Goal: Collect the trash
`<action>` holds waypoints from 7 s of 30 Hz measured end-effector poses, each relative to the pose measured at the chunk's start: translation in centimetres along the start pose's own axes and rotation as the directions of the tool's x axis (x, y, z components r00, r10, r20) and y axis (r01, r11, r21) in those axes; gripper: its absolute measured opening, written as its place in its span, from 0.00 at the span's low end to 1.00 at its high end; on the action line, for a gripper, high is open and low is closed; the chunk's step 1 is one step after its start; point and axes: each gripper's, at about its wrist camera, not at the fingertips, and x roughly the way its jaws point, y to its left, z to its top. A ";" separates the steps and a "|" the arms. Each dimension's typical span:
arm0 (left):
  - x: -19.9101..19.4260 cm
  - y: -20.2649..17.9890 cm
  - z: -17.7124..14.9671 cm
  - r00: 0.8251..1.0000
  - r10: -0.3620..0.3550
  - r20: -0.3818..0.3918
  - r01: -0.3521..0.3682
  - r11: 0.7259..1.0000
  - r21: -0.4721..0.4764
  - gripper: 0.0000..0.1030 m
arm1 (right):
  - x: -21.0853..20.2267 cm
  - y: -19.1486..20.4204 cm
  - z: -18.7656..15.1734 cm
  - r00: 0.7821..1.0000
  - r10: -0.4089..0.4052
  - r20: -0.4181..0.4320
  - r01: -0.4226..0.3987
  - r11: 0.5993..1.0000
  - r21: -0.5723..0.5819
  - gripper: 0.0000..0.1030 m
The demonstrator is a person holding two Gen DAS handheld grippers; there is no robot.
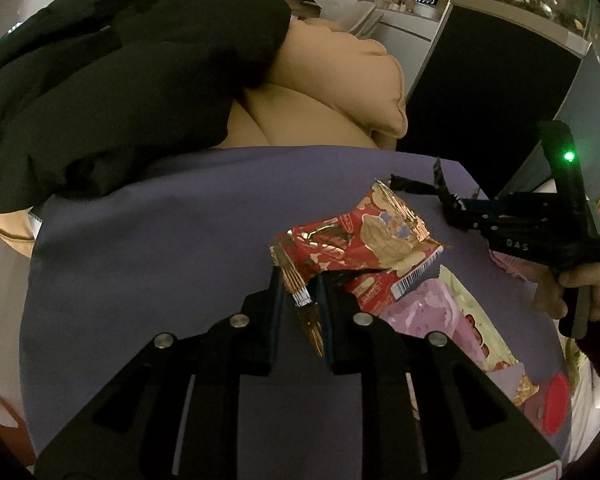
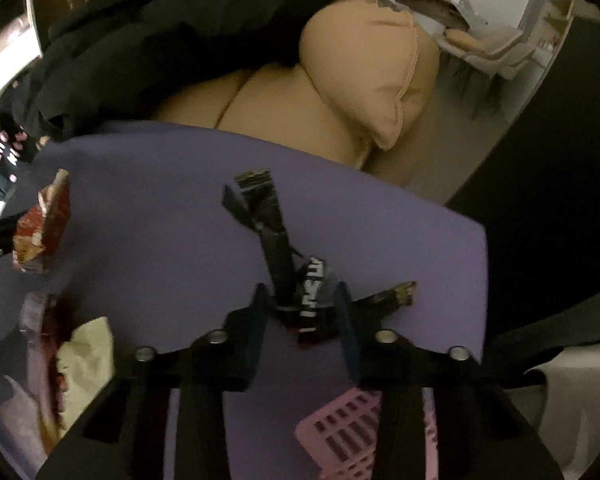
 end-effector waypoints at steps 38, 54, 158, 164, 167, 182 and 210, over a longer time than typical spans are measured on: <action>-10.6 -12.0 -13.4 0.997 -0.064 -0.047 0.061 0.996 -0.062 0.38 | -18.8 1.0 -21.9 0.923 0.138 0.360 -0.220 0.955 0.197 0.21; -10.2 -14.4 -15.8 0.988 -0.087 -0.128 0.105 0.984 0.142 0.54 | -19.9 -0.9 -25.9 0.924 0.121 0.362 -0.210 0.953 0.218 0.21; -8.3 -23.9 -10.4 0.982 -0.185 0.030 0.185 0.982 -0.024 0.54 | -13.2 -11.9 -32.6 0.987 -0.018 0.158 -0.052 0.900 0.432 0.21; -8.6 -23.1 -10.6 0.984 -0.175 0.033 0.176 0.984 -0.033 0.54 | -12.0 -11.4 -32.8 0.994 -0.067 0.089 0.024 0.909 0.417 0.21; -8.7 -23.0 -10.7 0.985 -0.171 0.032 0.172 0.985 -0.033 0.54 | -12.1 -11.6 -33.4 0.991 -0.111 0.073 0.069 0.900 0.430 0.21; -9.6 -22.5 -10.8 0.986 -0.162 0.045 0.164 0.986 -0.040 0.57 | -15.1 -11.6 -34.4 0.982 -0.140 0.124 0.067 0.883 0.465 0.45; -13.4 -10.7 -12.7 0.991 0.039 0.125 -0.016 0.983 -0.180 0.58 | -22.1 1.3 -22.7 0.932 0.029 0.360 -0.086 0.986 0.143 0.60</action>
